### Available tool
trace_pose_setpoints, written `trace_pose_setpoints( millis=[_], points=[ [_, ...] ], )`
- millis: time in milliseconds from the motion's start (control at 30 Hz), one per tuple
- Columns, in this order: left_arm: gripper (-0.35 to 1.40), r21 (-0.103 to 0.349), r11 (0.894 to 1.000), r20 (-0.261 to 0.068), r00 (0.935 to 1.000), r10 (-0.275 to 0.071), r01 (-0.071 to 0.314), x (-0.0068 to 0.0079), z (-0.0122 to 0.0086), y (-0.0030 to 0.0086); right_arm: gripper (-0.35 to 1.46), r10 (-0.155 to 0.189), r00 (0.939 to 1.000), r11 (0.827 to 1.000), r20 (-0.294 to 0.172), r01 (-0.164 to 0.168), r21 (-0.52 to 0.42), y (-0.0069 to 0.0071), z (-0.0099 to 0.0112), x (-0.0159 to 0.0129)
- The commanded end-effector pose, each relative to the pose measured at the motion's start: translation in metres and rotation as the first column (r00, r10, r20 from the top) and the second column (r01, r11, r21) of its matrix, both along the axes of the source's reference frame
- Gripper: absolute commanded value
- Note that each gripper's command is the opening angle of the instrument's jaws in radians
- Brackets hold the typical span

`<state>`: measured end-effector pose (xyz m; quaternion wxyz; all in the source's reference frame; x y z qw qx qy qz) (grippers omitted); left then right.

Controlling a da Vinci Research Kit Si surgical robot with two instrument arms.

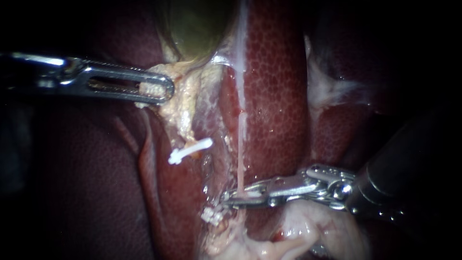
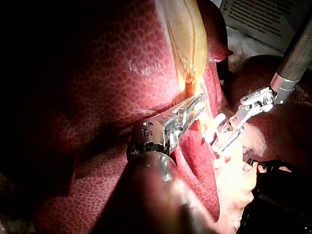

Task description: Going back first clip right tube

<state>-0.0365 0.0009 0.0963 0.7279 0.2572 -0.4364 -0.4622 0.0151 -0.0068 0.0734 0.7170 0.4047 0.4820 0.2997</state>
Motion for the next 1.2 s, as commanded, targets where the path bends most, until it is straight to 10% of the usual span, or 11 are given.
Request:
trace_pose_setpoints(
  millis=[33,267,400,533,633,1200],
  points=[
    [-0.35,0.000,1.000,-0.001,1.0000,0.000,0.000,0.0000,0.0000,0.0000,-0.35,-0.003,1.0000,1.000,-0.002,0.003,0.001,0.0001,0.0001,0.0000],
    [-0.35,0.000,1.000,0.000,1.0000,0.001,-0.001,0.0001,0.0000,0.0001,-0.35,-0.001,0.9996,1.000,-0.028,0.001,0.010,0.0000,-0.0001,0.0000],
    [-0.35,0.000,1.000,0.000,1.0000,0.001,-0.001,0.0002,0.0000,0.0001,0.39,-0.010,0.9975,0.997,-0.070,0.004,-0.083,0.0005,-0.0006,0.0011],
    [-0.35,0.000,1.000,0.000,1.0000,0.001,-0.001,0.0002,-0.0001,0.0001,0.58,0.003,0.9958,0.985,-0.091,-0.018,-0.171,0.0009,-0.0004,0.0018],
    [-0.35,0.000,1.000,0.000,1.0000,0.001,-0.001,0.0002,-0.0001,0.0001,0.60,0.057,0.9928,0.972,-0.105,-0.079,-0.222,0.0011,-0.0006,0.0014],
    [-0.35,0.000,1.000,0.001,1.0000,0.002,-0.002,0.0004,0.0001,0.0001,0.60,0.009,0.9850,0.902,-0.172,-0.083,-0.424,0.0075,-0.0074,-0.0073]
  ],
)
